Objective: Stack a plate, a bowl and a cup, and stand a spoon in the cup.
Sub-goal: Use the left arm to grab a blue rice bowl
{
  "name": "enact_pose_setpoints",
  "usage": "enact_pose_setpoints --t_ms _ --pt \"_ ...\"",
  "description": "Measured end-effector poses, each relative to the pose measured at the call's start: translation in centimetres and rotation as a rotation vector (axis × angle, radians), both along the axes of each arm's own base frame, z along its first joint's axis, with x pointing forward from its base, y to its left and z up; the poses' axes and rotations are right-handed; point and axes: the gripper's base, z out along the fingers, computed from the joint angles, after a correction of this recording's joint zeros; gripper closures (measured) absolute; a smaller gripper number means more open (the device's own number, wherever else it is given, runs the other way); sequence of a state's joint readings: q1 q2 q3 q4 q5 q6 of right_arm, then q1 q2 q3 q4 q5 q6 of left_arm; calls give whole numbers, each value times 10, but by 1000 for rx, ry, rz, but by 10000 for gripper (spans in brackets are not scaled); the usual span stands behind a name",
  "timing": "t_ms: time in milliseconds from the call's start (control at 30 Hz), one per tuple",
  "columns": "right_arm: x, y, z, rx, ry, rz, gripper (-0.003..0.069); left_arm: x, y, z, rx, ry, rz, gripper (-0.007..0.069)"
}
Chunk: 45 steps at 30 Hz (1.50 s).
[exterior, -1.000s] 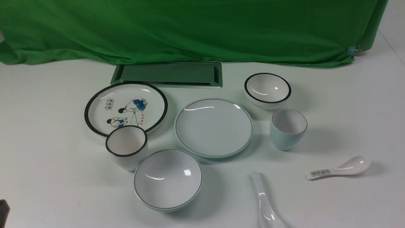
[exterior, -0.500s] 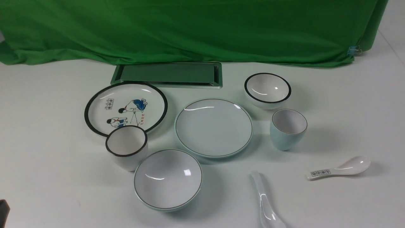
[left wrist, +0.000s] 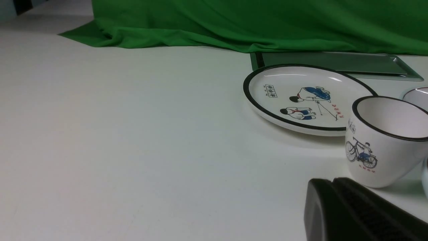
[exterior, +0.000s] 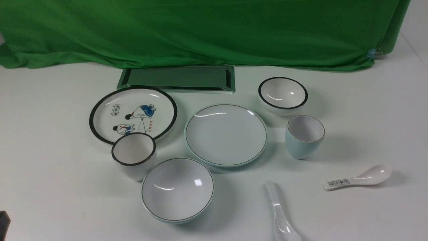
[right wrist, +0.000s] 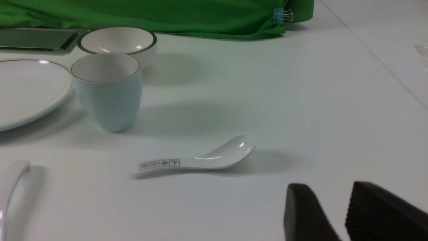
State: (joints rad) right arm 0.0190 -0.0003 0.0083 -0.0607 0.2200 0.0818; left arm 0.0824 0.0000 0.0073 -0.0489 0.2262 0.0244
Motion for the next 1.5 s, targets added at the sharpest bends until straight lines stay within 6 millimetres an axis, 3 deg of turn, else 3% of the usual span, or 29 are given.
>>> enact_pose_setpoints --t_ms 367,500,600,700,767,900,1033,1167,1233,1300,1333,1400,1433,1500 --pt "0 0 0 56 -1 -8 417 0 0 1 -10 -10 3 653" --pt "0 3 0 377 0 -50 417 1 -6 7 -734 -99 17 653" --pt "0 7 0 836 11 -120 417 1 -9 9 -1165 -114 20 653" --pt "0 8 0 1160 21 -186 417 1 -9 10 -1233 -125 23 653" --pt "0 8 0 1205 24 -197 417 1 -9 11 -1244 -131 25 653" --pt "0 8 0 1131 20 -177 417 1 -8 12 -1276 -149 31 653" --pt "0 8 1 1059 8 -152 417 0 -9 17 -1205 -148 11 653" --pt "1 10 9 888 -51 -36 435 -10 -15 67 -895 -205 -111 653" --pt "1 11 13 838 -63 -2 452 -12 -16 79 -814 -196 -128 653" --pt "2 14 35 690 -83 84 526 -7 -19 106 -615 -78 -141 653" --pt "2 14 37 678 -83 91 534 -6 -20 106 -590 -52 -140 653" --pt "10 19 71 455 -72 187 629 14 -20 124 -369 205 -147 653" --pt "11 20 76 424 -75 202 635 17 -19 123 -372 218 -145 653" --pt "24 27 103 219 -8 278 645 35 -18 133 -200 423 -192 653"
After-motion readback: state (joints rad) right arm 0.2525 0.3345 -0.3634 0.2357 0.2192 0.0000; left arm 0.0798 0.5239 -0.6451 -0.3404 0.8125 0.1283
